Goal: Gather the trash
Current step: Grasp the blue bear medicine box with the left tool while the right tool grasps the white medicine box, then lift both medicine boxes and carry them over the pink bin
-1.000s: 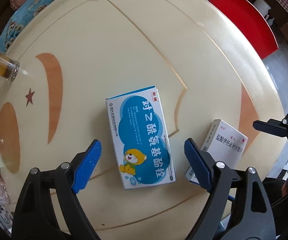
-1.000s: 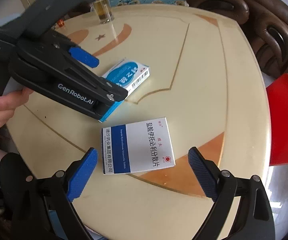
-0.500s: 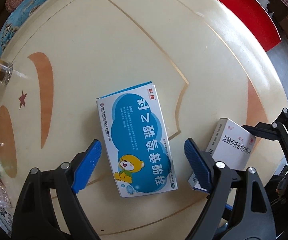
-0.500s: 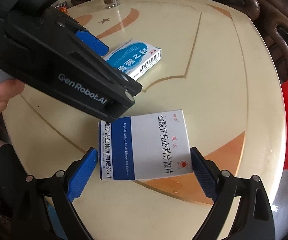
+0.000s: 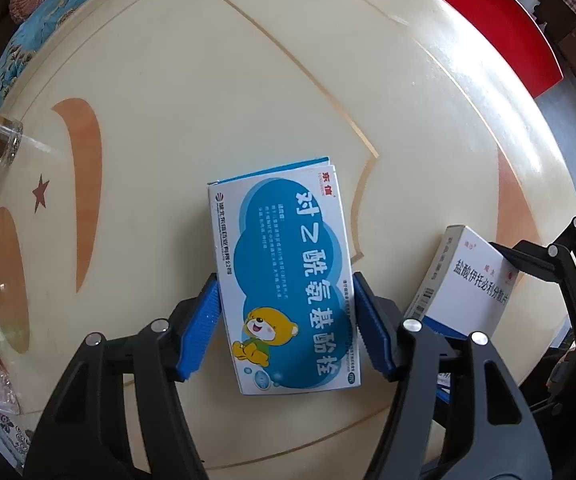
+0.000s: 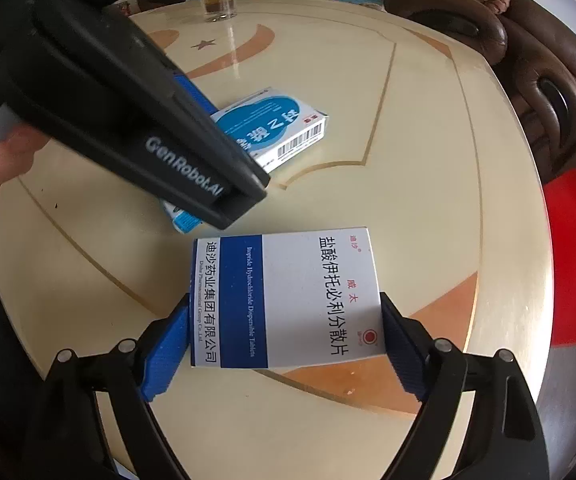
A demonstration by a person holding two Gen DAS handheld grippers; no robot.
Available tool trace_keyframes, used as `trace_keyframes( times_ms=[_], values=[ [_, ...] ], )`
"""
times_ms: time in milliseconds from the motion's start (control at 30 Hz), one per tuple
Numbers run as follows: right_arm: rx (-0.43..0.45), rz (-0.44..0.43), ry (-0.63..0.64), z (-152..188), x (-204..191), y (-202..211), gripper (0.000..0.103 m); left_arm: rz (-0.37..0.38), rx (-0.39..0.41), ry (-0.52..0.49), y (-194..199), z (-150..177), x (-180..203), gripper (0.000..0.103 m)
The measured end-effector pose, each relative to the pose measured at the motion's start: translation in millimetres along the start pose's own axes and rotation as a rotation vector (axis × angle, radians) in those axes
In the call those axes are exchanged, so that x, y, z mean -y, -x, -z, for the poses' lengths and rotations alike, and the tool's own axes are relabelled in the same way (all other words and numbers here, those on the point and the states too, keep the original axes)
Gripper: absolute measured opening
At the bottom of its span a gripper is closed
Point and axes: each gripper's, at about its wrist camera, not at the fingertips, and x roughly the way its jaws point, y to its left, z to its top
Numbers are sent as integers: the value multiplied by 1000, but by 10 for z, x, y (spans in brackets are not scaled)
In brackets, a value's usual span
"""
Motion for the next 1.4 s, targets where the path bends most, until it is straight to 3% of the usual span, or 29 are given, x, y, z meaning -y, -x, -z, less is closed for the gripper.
trace_keyframes(
  times_ms=[267,667,1400],
  values=[
    [21,33,-40,106,-15,218,84,-4,42,16,141,92,-72,63],
    [75,63,-52,198,-132,764,84,-43,124,-2,627,478,-76,63],
    [249,97,-3,499,-890,2092,84,-110,321,46,1764,2039,55,63]
  ],
)
